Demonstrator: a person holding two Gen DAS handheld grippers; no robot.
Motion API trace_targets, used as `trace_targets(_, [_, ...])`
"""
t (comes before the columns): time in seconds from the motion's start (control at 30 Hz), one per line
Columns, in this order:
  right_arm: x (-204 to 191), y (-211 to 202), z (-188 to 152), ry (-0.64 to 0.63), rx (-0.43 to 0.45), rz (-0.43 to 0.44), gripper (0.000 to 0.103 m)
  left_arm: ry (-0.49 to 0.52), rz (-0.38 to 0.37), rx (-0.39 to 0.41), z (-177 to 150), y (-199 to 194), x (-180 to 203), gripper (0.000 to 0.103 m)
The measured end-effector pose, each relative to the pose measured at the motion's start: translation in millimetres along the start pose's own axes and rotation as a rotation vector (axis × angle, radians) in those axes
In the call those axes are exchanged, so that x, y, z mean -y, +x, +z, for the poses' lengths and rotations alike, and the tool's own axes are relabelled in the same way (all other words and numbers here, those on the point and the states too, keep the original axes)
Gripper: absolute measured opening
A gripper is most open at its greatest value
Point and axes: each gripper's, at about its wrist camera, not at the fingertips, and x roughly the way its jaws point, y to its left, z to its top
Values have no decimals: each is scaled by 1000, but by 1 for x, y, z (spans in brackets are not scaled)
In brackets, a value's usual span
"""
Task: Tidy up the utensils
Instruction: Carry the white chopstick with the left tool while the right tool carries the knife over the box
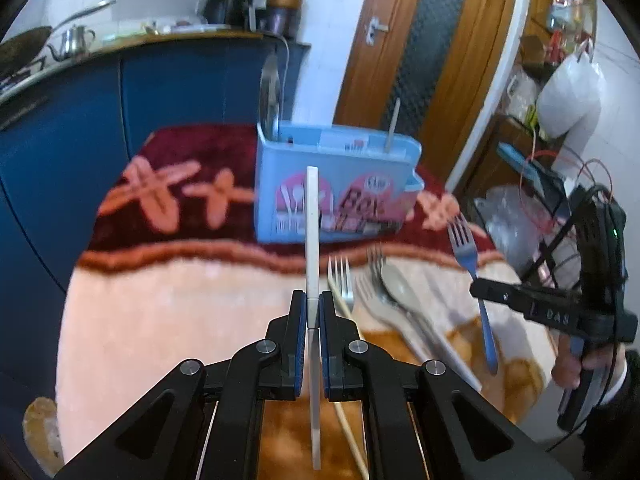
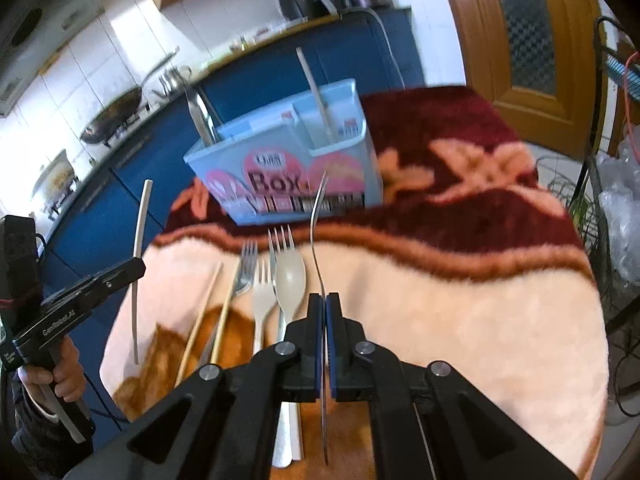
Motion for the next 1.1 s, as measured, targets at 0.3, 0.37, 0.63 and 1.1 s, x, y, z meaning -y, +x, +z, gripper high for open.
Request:
trace_targets(0.3, [-10,-13,24,-40,211,23,4,5,16,159,28,-5,8,6])
trace_targets(0.37, [-12,-14,29,-43,242,33,4,5,19,191,36,-4,9,6])
trace_targets(0.63, [-15,-7,59,-64,350,40,4,-61,32,290,74,9,0,6])
trace_targets(1.1, [-13,8,105,-91,482,23,4,-84,131,569,122,26,-6,6])
